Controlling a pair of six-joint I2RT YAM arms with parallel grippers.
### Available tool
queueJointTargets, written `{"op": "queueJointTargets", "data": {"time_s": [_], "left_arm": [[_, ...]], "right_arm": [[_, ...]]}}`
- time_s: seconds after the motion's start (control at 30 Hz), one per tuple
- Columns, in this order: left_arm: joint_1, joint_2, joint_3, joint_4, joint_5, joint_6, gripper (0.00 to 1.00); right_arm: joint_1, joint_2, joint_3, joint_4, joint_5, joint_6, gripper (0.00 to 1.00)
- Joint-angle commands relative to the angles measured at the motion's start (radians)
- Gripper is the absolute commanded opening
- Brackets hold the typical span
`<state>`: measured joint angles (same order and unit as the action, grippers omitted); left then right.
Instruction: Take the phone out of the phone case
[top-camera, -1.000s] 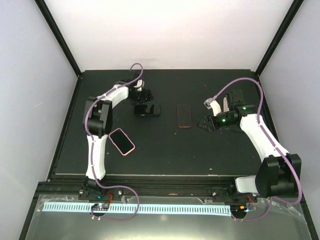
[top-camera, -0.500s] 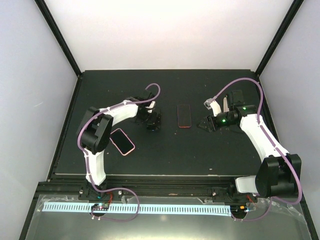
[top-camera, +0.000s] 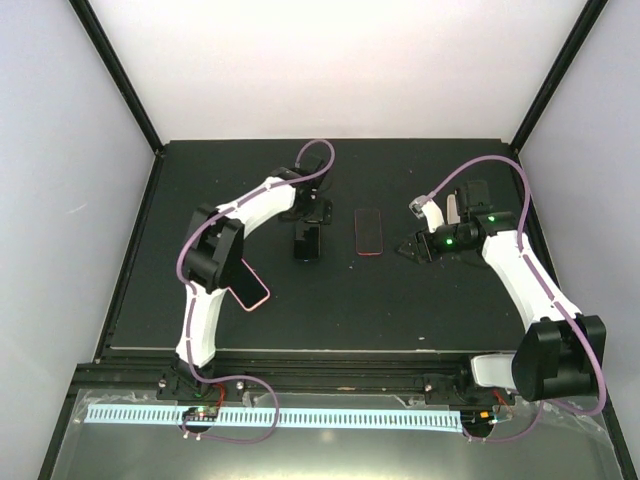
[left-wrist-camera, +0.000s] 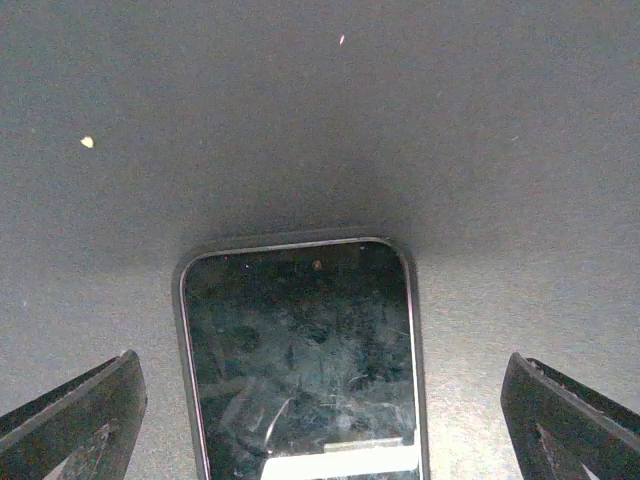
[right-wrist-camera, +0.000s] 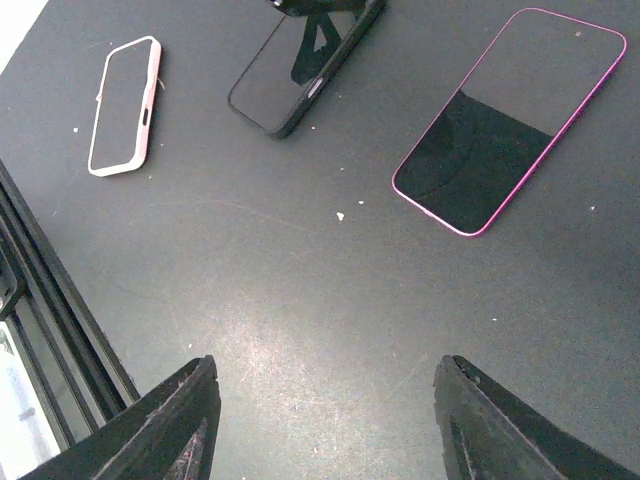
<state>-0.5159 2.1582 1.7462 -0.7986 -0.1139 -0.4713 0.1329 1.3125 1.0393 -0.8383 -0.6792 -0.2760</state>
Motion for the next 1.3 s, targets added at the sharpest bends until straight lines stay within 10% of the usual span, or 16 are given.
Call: {"op": "queueJointTargets", "data": {"time_s": [0.0, 0.53, 0.97, 1.27], "left_arm": [[-0.029, 0.086, 0.107, -0.141, -0.07, -0.033, 0.99], [-0.041, 0.142, 0.093, -0.16, -0.083, -0.077, 0.99], [-0.027, 0.13, 0.071, -0.148, 0.04, -0.029, 0.78], [-0.056, -0.293, -0.26, 0.071, 0.041, -0.055, 0.63]], "right_arm": [[-0.003, -0.021, 0.015, 0.002, -0.012, -0.016, 0.6], [-0.003, -0.01, 0.022, -0.018, -0.029, -0.03, 0.6], [-0.003, -0.021, -0.01, 0.051, 0.066, 0.004, 0.6], [-0.003, -0.042, 0.0, 0.079, 0.043, 0.026, 0.59]]}}
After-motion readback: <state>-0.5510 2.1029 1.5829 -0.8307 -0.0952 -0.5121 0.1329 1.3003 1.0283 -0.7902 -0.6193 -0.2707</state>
